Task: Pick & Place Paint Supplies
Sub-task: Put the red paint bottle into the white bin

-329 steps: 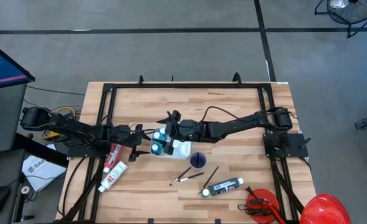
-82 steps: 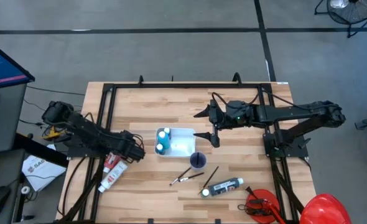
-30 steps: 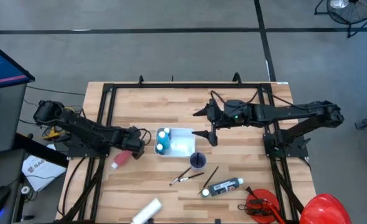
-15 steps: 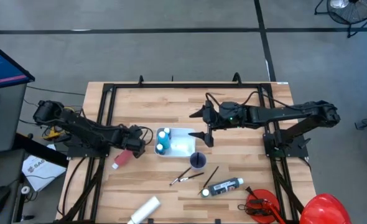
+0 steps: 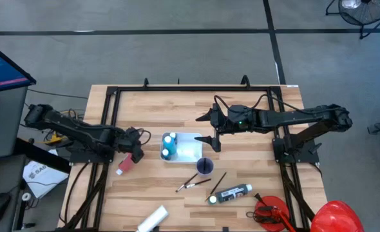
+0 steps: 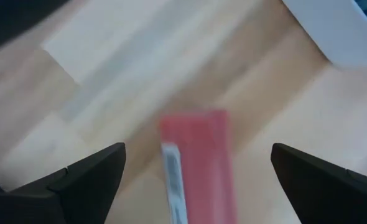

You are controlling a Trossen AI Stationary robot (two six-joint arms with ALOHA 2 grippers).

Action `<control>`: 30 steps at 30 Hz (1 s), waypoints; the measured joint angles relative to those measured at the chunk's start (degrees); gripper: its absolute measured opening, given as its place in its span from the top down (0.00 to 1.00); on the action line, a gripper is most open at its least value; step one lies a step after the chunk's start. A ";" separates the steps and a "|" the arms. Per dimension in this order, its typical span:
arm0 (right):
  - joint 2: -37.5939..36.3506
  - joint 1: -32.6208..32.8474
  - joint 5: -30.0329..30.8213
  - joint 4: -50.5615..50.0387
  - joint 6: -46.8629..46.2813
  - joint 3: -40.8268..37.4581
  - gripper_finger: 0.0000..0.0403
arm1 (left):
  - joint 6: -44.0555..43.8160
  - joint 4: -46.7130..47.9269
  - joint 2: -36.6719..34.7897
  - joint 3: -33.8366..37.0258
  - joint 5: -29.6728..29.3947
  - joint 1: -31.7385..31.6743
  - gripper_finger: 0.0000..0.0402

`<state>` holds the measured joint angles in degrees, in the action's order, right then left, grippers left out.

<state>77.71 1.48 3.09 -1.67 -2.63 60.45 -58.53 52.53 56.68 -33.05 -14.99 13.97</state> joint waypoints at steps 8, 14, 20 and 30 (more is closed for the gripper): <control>0.00 0.00 -0.04 0.03 0.00 0.00 0.10 | -5.38 4.21 0.39 0.05 8.03 6.76 0.01; 0.00 0.00 -0.04 0.44 0.00 0.00 0.10 | -11.58 4.19 2.52 0.06 10.91 12.07 0.01; 0.00 0.00 -0.04 0.46 0.00 0.00 0.10 | -18.94 3.92 4.84 1.44 11.04 16.24 0.03; 0.00 0.00 -0.04 0.52 0.00 0.00 0.10 | -20.43 -4.54 6.82 6.44 13.06 17.86 0.05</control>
<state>77.71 1.48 3.05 -1.15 -2.63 60.45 -78.96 47.99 63.51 -26.61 -1.92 31.83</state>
